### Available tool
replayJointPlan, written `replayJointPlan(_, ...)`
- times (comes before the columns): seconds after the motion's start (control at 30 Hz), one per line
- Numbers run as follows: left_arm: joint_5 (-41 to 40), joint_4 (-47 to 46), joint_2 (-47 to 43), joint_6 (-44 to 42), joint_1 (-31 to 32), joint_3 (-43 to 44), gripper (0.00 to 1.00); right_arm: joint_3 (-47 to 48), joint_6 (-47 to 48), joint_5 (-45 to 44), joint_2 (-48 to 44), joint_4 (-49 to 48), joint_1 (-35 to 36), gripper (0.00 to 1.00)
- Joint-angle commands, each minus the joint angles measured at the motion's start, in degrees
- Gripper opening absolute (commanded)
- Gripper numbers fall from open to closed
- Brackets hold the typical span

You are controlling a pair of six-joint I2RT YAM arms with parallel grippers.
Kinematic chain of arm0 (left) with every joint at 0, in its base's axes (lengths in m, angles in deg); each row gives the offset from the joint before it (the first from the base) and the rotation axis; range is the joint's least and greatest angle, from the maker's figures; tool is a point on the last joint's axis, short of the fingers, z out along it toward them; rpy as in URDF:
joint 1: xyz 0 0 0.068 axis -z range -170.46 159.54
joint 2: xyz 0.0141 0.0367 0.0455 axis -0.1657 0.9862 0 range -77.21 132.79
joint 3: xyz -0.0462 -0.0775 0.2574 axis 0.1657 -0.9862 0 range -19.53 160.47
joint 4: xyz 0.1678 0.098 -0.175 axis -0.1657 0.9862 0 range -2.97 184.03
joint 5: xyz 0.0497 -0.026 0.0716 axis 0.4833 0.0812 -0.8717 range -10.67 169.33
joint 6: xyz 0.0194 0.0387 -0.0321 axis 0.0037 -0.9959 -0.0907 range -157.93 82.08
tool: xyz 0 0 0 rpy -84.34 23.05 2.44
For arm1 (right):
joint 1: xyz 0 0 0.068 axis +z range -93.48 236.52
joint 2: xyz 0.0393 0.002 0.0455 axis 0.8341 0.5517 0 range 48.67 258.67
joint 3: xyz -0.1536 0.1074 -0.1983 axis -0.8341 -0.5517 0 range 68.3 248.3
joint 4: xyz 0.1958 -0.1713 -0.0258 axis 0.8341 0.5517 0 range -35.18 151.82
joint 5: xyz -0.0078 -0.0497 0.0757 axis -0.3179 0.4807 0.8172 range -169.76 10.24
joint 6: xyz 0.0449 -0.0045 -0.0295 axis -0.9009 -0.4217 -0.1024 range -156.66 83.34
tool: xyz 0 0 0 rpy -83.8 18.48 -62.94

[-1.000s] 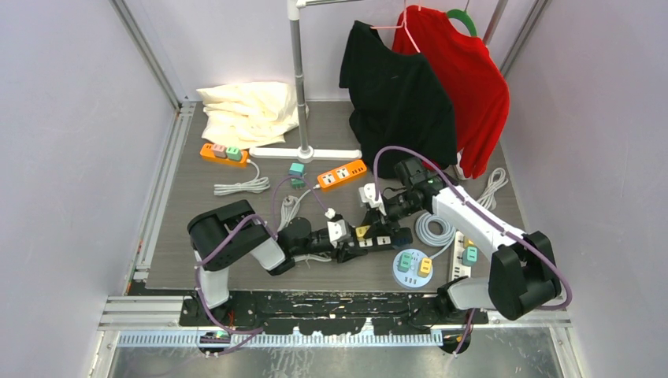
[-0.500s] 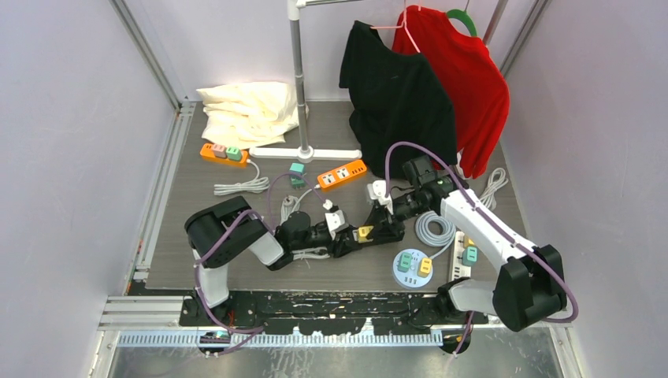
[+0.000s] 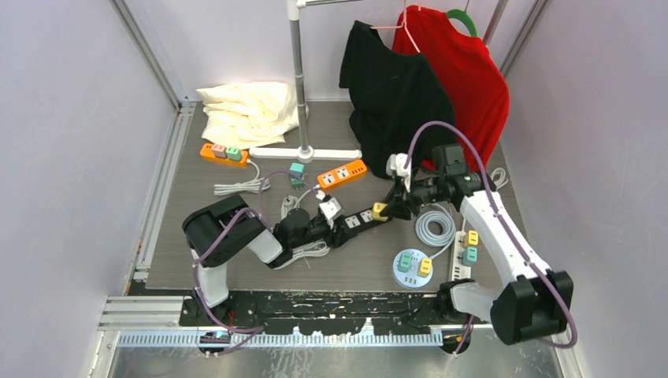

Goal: Pull the plug off the socket

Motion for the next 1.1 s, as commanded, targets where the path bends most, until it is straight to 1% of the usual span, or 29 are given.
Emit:
replayJointPlan(0.0,-12.6,5.0,-1.5,1.1,-1.0,3.4,0.0,-0.1,-19.3,-4.7,-6.2,-13.7,-3.3,0.01)
replayJointPlan(0.07,-14.1,9.4,-1.3,1.1,-1.6,6.9,0.0,-0.9,-21.9,-5.6,-6.8,-15.8,-4.0,0.01)
replayJointPlan(0.2,-14.5,17.4,0.5,-0.7,-3.4,15.3,0.0,-1.2,-24.4,-5.8,-6.2,-17.3,-4.3,0.02)
replayJointPlan(0.23,-14.5,18.8,1.2,-1.3,-3.8,16.8,0.01,-1.3,-24.5,-5.8,-5.9,-17.4,-4.3,0.02)
replayJointPlan(0.27,-14.2,20.1,1.9,-1.7,-4.4,18.3,0.05,-1.3,-24.7,-5.8,-5.7,-17.5,-4.3,0.02)
replayJointPlan(0.37,-13.1,23.4,4.0,-2.0,-6.1,21.9,0.23,-1.1,-25.6,-5.9,-5.0,-17.6,-4.3,0.02)
replayJointPlan(0.43,-12.0,25.0,4.5,-2.0,-6.7,23.2,0.41,-1.2,-26.3,-6.0,-4.7,-17.9,-4.3,0.02)
replayJointPlan(0.5,-11.7,26.5,3.6,-1.7,-6.8,23.6,0.61,-1.3,-27.0,-6.1,-4.3,-18.4,-4.4,0.02)
replayJointPlan(0.53,-11.4,27.0,2.7,-1.3,-6.8,23.7,0.68,-1.4,-27.2,-6.2,-4.1,-18.5,-4.4,0.02)
replayJointPlan(0.67,-8.9,30.0,-3.1,-0.2,-6.8,22.4,0.84,-1.0,-28.3,-5.3,-2.6,-18.5,-4.3,0.03)
replayJointPlan(0.73,-7.3,31.3,-6.6,0.8,-6.8,20.8,0.86,-0.8,-29.1,-4.3,-1.9,-18.3,-4.3,0.03)
replayJointPlan(0.83,-4.2,32.0,-12.1,3.3,-6.7,17.8,0.87,-0.7,-30.3,-3.0,-0.9,-18.4,-4.3,0.04)
replayJointPlan(0.97,0.6,32.2,-19.5,8.6,-6.8,12.9,0.86,-0.1,-32.5,-1.2,0.8,-18.3,-4.4,0.04)
replayJointPlan(1.07,3.8,30.5,-24.0,14.5,-6.7,9.0,0.86,0.4,-34.5,1.2,2.4,-18.2,-4.3,0.04)
